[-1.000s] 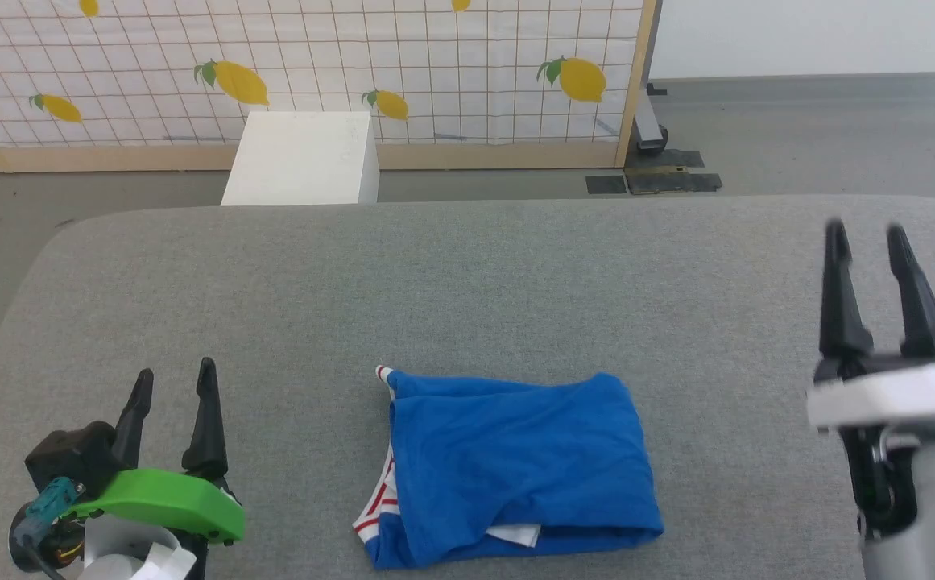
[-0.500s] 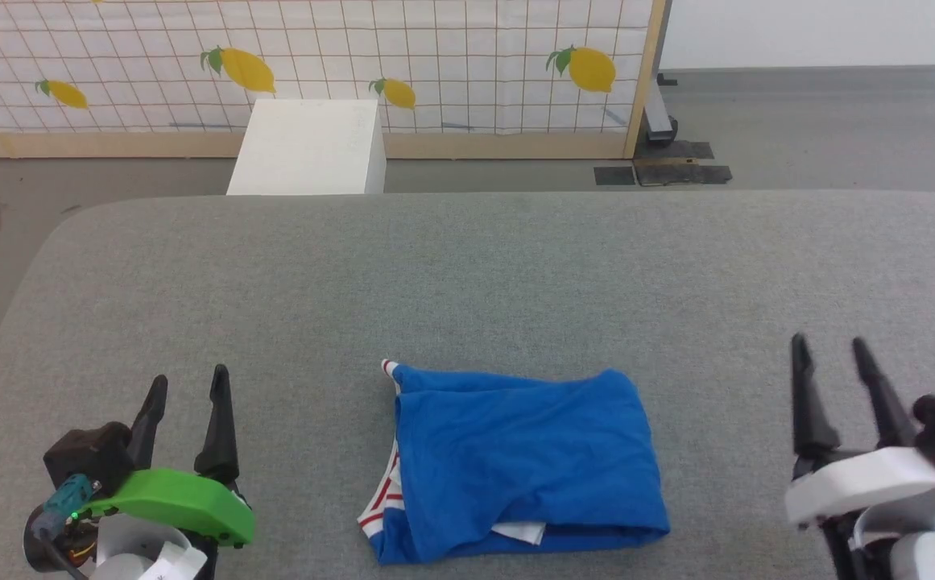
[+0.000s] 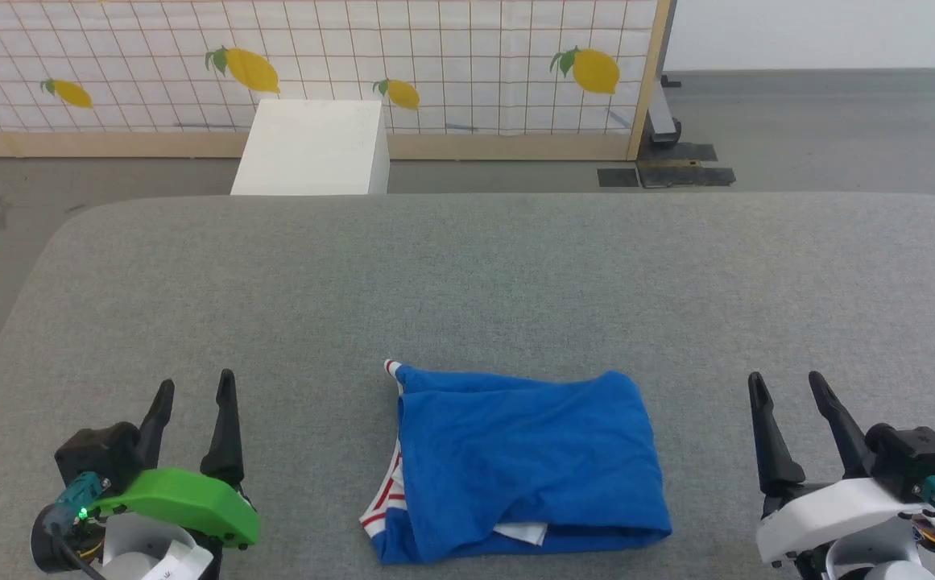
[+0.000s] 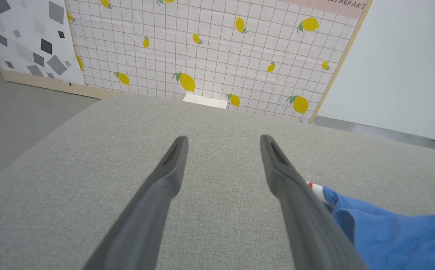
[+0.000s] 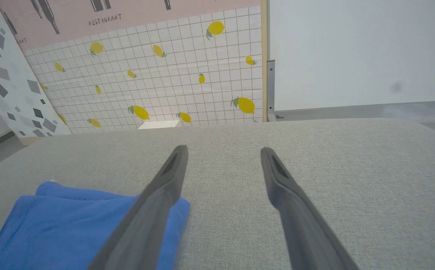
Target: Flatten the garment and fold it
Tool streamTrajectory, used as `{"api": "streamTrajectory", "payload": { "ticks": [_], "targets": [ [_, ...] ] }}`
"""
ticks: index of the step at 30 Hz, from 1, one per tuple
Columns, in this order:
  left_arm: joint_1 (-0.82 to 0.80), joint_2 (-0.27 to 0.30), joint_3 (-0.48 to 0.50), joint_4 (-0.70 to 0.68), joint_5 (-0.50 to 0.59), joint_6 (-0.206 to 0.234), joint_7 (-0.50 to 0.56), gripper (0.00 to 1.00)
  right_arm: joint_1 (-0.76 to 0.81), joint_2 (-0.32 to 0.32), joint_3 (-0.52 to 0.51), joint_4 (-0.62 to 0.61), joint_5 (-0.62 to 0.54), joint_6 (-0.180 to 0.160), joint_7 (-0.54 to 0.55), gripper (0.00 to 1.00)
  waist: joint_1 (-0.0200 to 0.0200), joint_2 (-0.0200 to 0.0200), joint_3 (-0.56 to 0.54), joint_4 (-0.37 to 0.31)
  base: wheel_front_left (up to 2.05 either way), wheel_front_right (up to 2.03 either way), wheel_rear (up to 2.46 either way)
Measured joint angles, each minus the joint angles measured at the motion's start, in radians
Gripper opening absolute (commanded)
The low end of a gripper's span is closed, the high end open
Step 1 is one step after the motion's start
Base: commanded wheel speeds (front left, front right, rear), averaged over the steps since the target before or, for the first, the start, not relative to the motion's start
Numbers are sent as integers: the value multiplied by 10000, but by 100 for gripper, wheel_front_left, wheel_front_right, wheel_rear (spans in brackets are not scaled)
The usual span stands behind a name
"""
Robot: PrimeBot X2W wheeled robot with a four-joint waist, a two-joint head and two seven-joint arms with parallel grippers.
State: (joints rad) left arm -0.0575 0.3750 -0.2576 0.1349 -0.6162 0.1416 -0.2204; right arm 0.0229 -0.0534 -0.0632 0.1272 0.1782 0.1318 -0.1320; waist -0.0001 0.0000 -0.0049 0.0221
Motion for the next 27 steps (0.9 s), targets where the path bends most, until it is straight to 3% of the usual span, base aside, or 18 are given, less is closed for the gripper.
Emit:
{"api": "streamTrajectory", "payload": {
  "ticks": [27],
  "targets": [
    [0, 407, -500, 104, 318, 102, 431, 100, 183, 6, -79, -50, -46, 0, 265, 100, 0, 0, -124, -2, 0, 0, 0]
  ]
}}
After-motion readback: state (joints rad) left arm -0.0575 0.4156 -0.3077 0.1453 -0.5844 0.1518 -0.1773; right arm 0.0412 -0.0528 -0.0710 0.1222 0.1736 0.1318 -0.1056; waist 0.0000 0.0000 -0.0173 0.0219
